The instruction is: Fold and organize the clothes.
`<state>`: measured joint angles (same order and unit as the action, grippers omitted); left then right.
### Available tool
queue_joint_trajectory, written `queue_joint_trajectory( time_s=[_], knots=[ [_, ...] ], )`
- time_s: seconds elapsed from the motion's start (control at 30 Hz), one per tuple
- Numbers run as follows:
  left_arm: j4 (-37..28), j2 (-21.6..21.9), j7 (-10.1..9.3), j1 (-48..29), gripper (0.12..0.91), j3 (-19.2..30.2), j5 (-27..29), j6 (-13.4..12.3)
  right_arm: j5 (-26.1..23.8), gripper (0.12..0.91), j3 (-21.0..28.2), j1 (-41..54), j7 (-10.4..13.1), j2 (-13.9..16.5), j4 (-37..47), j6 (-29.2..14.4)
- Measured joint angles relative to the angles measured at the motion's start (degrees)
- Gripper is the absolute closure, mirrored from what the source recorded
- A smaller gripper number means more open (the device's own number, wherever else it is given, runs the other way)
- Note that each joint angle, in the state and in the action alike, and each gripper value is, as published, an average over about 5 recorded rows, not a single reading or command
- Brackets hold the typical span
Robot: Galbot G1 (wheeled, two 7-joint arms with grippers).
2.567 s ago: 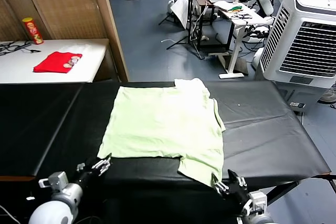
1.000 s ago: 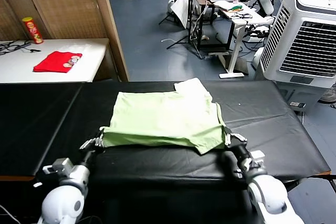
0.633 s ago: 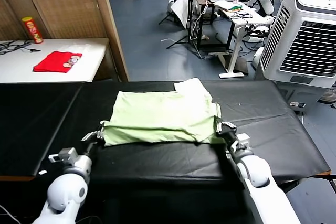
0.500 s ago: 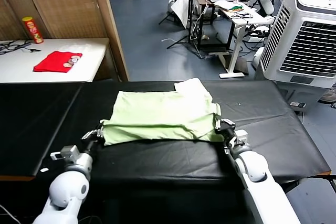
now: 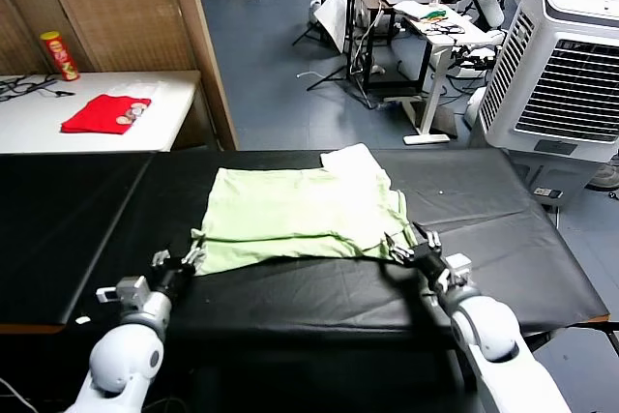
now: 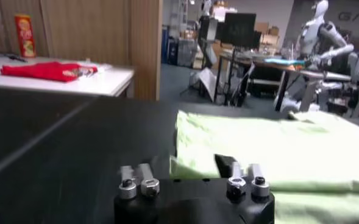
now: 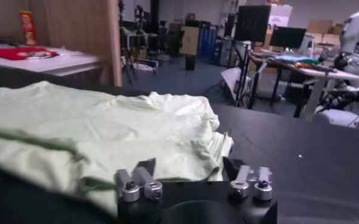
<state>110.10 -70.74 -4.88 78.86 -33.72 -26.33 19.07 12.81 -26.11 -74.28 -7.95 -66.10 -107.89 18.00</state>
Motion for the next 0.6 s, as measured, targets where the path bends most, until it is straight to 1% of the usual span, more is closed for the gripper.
queue_joint_trajectory(
  time_s=[0.17,0.23,0.27,0.3,0.33,0.47,0.5,0.53,0.57,0.6],
  knots=[
    [-0.04,-0.03,0.49,1.42,0.233,-0.37,-2.73,1.13,-0.32,0.380,-0.12,-1.53,0.21,-0.48,-0.52,0.03],
    [-0.29,0.01,0.85,1.58,0.239,-0.46,-4.11,1.51,-0.44,0.433,-0.14,-1.72,0.24,-0.57,-0.47,0.04],
    [-0.47,0.03,1.02,1.57,0.254,-0.49,-4.75,1.68,-0.50,0.460,-0.15,-1.75,0.26,-0.61,-0.38,0.04],
    [-0.66,0.04,1.17,1.50,0.287,-0.50,-5.31,1.83,-0.54,0.496,-0.15,-1.76,0.28,-0.65,-0.26,0.04],
    [-0.87,0.06,1.28,1.39,0.318,-0.50,-5.80,1.99,-0.57,0.549,-0.16,-1.77,0.31,-0.70,-0.12,0.04],
    [-1.80,0.12,1.45,0.80,0.528,-0.44,-6.75,2.92,-0.63,0.746,-0.16,-1.66,0.39,-0.93,0.31,0.05],
    [-2.07,0.14,1.43,0.71,0.595,-0.43,-6.69,3.12,-0.64,0.780,-0.16,-1.63,0.44,-1.00,0.35,0.06],
    [-2.32,0.17,1.40,0.65,0.645,-0.42,-6.56,3.25,-0.66,0.815,-0.16,-1.61,0.54,-1.06,0.34,0.08],
    [-2.51,0.22,1.39,0.64,0.695,-0.42,-6.40,3.31,-0.67,0.839,-0.17,-1.62,0.73,-1.12,0.29,0.15],
    [-2.66,0.29,1.39,0.66,0.762,-0.42,-6.22,3.33,-0.67,0.855,-0.21,-1.67,1.00,-1.16,0.18,0.31]
  ],
)
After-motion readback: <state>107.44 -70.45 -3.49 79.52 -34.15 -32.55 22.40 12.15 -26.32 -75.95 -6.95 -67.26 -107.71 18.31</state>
